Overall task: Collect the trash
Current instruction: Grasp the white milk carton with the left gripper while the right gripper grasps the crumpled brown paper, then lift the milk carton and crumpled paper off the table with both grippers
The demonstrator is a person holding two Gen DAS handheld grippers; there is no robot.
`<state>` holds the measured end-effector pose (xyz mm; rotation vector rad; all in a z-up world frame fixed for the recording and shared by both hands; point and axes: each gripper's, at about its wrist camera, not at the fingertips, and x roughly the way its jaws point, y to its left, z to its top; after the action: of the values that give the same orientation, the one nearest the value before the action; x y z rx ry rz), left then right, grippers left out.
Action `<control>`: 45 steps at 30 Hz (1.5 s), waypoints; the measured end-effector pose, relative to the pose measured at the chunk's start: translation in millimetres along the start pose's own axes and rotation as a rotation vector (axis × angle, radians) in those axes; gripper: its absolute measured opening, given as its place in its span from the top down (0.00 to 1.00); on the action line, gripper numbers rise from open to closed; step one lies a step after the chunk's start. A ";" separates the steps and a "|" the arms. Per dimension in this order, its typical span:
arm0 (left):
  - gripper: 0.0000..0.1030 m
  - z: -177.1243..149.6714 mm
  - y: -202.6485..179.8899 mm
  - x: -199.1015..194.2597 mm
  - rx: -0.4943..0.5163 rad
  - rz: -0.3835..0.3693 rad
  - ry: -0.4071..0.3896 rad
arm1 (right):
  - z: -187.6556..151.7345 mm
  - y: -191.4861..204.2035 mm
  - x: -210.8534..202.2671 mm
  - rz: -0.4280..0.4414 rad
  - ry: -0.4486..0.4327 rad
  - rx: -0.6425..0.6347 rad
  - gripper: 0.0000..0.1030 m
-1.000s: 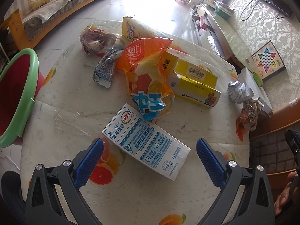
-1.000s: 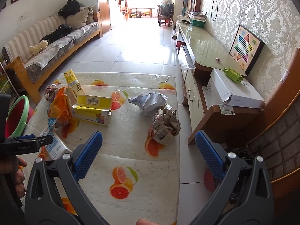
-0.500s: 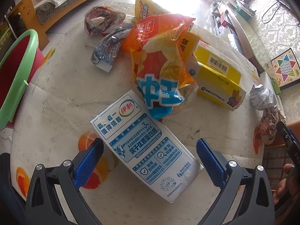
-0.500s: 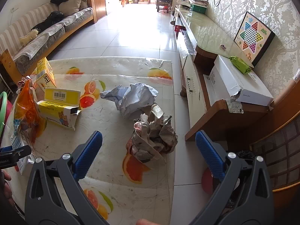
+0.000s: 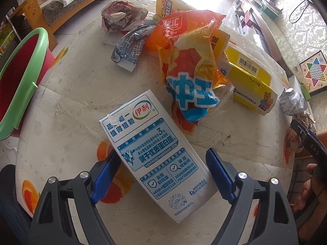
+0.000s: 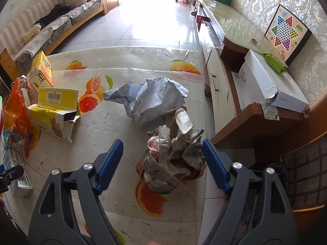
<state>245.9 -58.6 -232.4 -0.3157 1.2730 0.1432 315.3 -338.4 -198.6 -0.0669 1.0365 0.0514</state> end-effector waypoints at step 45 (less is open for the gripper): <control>0.72 -24.1 94.8 -124.8 0.166 -0.137 -0.175 | -43.3 142.7 -151.3 0.216 -0.145 -0.092 0.68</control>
<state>161.0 32.3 -134.1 -0.2408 1.0791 -0.0507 190.7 -201.3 -94.8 -0.0342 0.8924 0.2966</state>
